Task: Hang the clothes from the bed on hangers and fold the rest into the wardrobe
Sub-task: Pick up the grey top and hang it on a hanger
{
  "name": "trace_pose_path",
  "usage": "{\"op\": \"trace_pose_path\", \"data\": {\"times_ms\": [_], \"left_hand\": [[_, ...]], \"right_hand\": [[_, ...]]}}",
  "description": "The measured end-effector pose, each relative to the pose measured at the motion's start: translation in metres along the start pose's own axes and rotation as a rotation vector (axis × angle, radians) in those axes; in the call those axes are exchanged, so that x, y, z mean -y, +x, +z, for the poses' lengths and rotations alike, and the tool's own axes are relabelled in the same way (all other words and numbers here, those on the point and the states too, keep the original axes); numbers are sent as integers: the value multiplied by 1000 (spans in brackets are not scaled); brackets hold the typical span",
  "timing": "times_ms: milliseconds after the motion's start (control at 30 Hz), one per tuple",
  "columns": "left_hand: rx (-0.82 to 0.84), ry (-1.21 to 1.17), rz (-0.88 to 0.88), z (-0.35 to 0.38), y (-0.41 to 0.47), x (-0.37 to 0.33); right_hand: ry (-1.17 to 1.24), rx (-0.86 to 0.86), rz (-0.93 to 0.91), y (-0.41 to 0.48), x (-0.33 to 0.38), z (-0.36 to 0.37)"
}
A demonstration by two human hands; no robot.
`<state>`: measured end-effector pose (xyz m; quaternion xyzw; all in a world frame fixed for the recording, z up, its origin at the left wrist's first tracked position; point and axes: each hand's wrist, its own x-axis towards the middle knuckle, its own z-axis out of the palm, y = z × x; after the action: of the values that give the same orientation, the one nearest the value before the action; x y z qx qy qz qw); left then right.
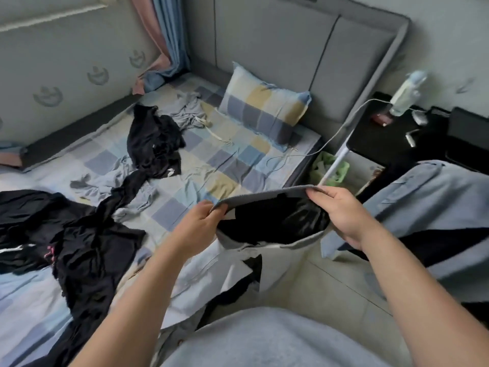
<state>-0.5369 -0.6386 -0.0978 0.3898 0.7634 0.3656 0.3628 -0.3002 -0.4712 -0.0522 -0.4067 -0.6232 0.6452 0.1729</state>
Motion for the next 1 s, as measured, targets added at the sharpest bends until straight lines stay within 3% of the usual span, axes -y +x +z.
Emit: {"op": "trace_pose_path", "data": {"times_ms": [100,267,567,667,767,1000], "left_hand": [[-41,42,61,47,17,-41],[93,51,180,157,26,-107],[563,-25,340,362,19,-213],[732,169,394,414,21,-248],[703,363,481,463,29,-288],[597,369,842,558,34,-410]], "right_hand": [[72,-73,40,-34,-11,-57],[80,-273,27,-96,-34,-168],[106,-579,-33,-206,-65,-333],[92,-692,-53,-240,-70,-378],[-20,-814,-49,-274,-76,-421],[-233,-1142,-6,-341,-66,-507]]}}
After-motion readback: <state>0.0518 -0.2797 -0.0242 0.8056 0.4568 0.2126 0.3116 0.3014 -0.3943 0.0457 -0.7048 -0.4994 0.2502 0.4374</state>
